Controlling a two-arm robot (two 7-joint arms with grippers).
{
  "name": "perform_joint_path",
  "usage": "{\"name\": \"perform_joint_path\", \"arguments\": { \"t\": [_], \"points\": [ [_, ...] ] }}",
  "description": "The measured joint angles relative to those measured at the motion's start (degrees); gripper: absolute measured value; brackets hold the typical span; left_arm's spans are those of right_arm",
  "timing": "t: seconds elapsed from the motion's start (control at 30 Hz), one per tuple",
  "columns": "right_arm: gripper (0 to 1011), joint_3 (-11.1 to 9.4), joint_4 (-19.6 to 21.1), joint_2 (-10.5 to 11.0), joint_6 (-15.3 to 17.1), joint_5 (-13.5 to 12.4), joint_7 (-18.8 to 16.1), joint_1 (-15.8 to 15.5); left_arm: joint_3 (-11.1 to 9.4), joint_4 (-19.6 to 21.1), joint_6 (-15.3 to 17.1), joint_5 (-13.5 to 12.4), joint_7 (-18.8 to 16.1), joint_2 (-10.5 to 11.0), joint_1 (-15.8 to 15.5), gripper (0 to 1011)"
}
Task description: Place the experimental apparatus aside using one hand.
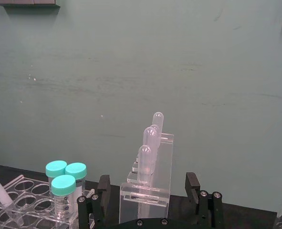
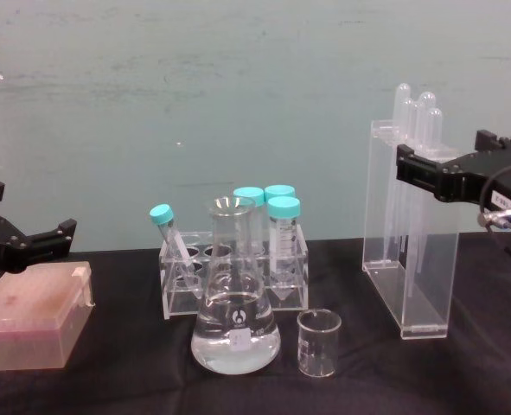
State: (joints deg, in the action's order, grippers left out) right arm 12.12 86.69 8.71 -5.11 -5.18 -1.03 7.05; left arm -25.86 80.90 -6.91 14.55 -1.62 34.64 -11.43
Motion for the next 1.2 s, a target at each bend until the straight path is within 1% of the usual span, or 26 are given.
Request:
{"name": "perform_joint_path", "arguments": {
  "t": [0.27,0.57,1.2],
  "points": [
    [1003,-0.9,-1.6,-1.4,0.1,1.1,-0.3,1.2,0.0,0.0,0.0,0.0,0.0,0.0,0.0,1000],
    [1003,-1.8,-3.3,-3.0,0.1,2.2,-1.6,2.6,0.0,0.0,0.0,0.0,0.0,0.0,0.0,1000],
    [1003,-3.6,-5.7,-5.6,0.4,4.1,-3.1,4.0,0.0,0.0,0.0,0.0,0.0,0.0,0.0,1000]
  ]
}}
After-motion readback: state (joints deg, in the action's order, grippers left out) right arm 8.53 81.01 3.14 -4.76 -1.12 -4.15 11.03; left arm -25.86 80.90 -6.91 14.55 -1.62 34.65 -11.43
